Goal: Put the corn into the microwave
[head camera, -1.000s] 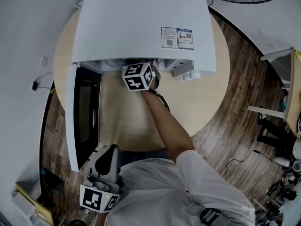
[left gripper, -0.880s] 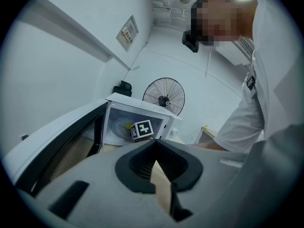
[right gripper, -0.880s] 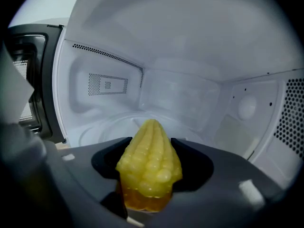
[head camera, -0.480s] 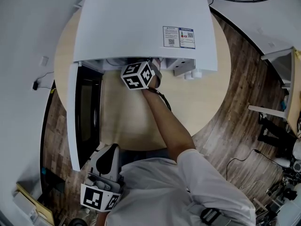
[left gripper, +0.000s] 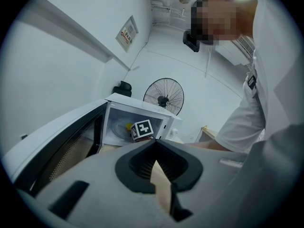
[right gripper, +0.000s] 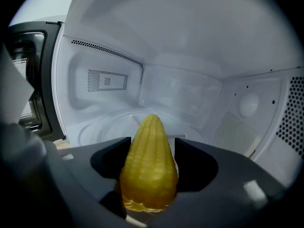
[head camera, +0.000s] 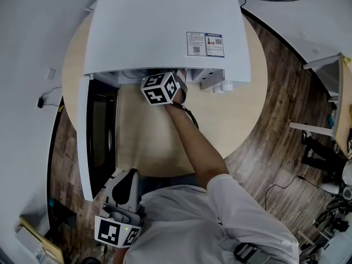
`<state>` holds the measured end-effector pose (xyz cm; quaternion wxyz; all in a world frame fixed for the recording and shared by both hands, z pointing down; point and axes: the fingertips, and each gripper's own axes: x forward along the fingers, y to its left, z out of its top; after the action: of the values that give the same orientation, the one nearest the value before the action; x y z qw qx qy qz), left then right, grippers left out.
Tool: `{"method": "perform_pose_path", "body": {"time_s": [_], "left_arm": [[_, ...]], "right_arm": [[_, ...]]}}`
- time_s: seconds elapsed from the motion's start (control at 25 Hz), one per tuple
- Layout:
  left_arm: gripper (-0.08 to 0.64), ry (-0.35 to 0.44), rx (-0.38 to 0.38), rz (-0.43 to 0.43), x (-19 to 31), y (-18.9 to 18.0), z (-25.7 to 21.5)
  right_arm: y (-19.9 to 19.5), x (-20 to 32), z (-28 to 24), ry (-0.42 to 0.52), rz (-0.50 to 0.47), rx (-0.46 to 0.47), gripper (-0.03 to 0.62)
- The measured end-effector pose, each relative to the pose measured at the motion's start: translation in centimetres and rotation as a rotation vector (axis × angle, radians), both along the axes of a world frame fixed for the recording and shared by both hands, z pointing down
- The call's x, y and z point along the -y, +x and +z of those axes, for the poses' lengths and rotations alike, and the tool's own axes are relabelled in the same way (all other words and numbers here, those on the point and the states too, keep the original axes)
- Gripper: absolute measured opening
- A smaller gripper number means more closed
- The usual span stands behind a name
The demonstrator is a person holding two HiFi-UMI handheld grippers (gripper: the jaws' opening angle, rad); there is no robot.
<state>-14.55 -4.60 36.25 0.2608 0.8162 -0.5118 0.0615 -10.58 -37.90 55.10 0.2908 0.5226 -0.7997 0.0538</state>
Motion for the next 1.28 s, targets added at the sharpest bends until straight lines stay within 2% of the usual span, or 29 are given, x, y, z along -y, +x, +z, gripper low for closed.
{"method": "perform_pose_path", "body": {"time_s": [0.2, 0.4, 0.8, 1.28], "left_arm": [[-0.002, 0.006, -0.002, 0.014, 0.0, 0.6, -0.1], [-0.002, 0.014, 0.000, 0.015, -0.1, 0.9, -0.3], [-0.002, 0.040, -0.013, 0.028, 0.1, 1.8, -1.0], [-0.002, 0.076, -0.031, 0.047, 0.2, 3.6, -2.0]], "right_arm": [[0.2, -0.2, -0.1, -0.010, -0.011, 0.022, 0.319], [0.4, -0.5, -1.1, 0.015, -0.001, 0.054, 0.319], [0.7, -1.9, -1.6, -0.027, -0.004, 0.115, 0.316], [1.8, -4.3, -3.7, -0.020, -0.036, 0.164, 0.297]]}}
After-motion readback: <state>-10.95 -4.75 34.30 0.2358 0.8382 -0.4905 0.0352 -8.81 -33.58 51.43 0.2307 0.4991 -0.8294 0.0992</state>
